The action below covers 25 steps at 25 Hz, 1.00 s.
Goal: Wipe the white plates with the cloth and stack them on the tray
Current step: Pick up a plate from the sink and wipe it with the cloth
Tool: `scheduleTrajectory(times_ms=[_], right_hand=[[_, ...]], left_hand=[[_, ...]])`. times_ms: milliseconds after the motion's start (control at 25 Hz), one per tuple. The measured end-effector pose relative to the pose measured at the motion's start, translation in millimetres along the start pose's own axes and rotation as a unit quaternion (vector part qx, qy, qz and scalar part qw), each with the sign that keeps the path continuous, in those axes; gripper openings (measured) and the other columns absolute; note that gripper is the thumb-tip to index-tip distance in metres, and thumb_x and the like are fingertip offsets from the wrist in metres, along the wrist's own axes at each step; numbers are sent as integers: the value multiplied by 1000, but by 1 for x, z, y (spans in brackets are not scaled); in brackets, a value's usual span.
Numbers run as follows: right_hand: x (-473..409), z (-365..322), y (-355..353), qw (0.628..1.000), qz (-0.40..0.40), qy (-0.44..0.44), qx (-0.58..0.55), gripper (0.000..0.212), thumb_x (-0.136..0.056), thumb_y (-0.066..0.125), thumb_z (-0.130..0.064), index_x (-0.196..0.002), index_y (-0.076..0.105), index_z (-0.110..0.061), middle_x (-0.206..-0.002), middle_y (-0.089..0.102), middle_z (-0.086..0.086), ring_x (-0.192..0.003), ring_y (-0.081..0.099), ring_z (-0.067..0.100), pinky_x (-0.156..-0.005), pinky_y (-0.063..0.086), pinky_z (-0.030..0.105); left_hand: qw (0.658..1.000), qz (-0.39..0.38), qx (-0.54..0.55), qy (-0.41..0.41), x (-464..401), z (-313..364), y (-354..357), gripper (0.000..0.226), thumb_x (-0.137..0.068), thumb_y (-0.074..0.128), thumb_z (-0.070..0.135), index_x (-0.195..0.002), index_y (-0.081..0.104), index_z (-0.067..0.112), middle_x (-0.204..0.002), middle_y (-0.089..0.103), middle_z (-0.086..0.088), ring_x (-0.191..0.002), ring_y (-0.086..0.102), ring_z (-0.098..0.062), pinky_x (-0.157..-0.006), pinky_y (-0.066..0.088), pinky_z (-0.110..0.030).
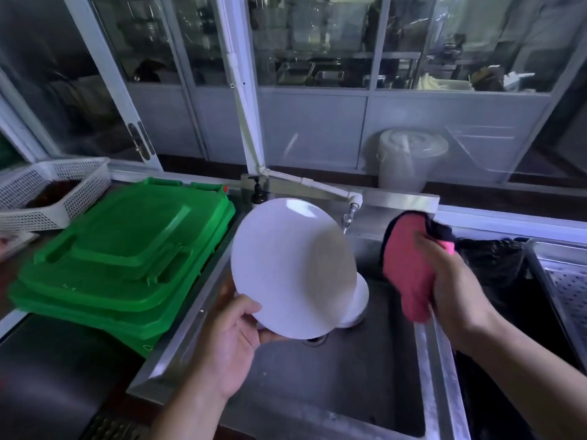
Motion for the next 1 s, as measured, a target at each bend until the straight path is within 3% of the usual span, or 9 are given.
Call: scheduleTrajectory(times_ms=[80,120,200,320,520,720,840,920,1000], right_hand=[[-10,-19,27,971,-4,-162,176,7,-98,54,-26,-91,53,-26,-71,54,-21,-63,49,1,-68,43,22],[-15,-19,47,934,-25,-238,265,19,-97,52,-29,-114,55,-24,-100,60,-27,-92,55,-2,-89,42,20],[-23,5,92,835,-105,-314,439,71,-95,35,-47,-158,20,-16,-164,19,-10,-151,10,6,-123,5,32],[-24,32,131,789,-174,-291,512,73,-93,11,-60,-156,-12,-30,-163,-22,-10,-148,-27,6,-122,-13,42],[5,54,138,738,-300,-290,531,67,-97,11,-57,-157,-9,-34,-164,-17,-16,-148,-25,1,-121,-16,37],[35,68,108,675,-376,-271,574,64,-101,13,-55,-156,-13,-36,-163,-21,-18,-148,-26,5,-121,-17,38],[45,70,77,688,-406,-236,553,58,-106,26,-48,-158,2,-40,-165,-8,-21,-150,-15,1,-123,-13,34],[40,66,51,766,-409,-161,468,50,-104,39,-43,-153,31,-40,-161,21,-26,-150,12,-3,-124,6,26],[29,65,24,864,-368,-28,342,40,-101,50,-44,-136,60,-27,-139,57,-21,-129,54,7,-107,42,28]], left_hand=[[1000,-11,7,-22,-4,-8,5,56,-69,51,9,-115,72,33,-119,72,-2,-96,71,-23,-62,58,-47],[999,-20,9,-34,-4,-12,10,54,-66,54,10,-113,73,31,-117,72,-4,-95,70,-24,-60,58,-45],[998,-42,2,-52,-4,-16,18,52,-59,61,15,-107,75,29,-107,72,-7,-90,65,-25,-60,58,-43],[997,-44,16,-55,-5,-16,12,50,-63,59,12,-109,75,25,-104,71,-12,-87,65,-24,-61,59,-45],[998,-38,33,-37,-7,-6,-14,62,-72,54,9,-134,61,15,-117,70,-20,-97,69,-30,-64,59,-47],[998,-22,33,-56,-10,-19,-23,51,-74,51,8,-124,57,-2,-107,68,-27,-96,64,-45,-66,59,-54],[997,-4,50,-63,-13,-25,-30,58,-76,53,9,-133,59,11,-122,69,-19,-98,69,-35,-65,60,-49],[996,5,53,-76,-17,-27,-37,63,-76,54,11,-138,57,17,-131,65,-18,-102,68,-33,-63,60,-44],[995,12,39,-91,-21,-31,-43,62,-75,55,14,-137,59,20,-133,64,-16,-108,65,-33,-63,60,-42]])
Point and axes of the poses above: each hand's wrist, its own x-axis away from the middle knuckle, its own y-axis out of the palm, z = x × y, the point moved 6 cm from there along -x, towards the middle knuckle
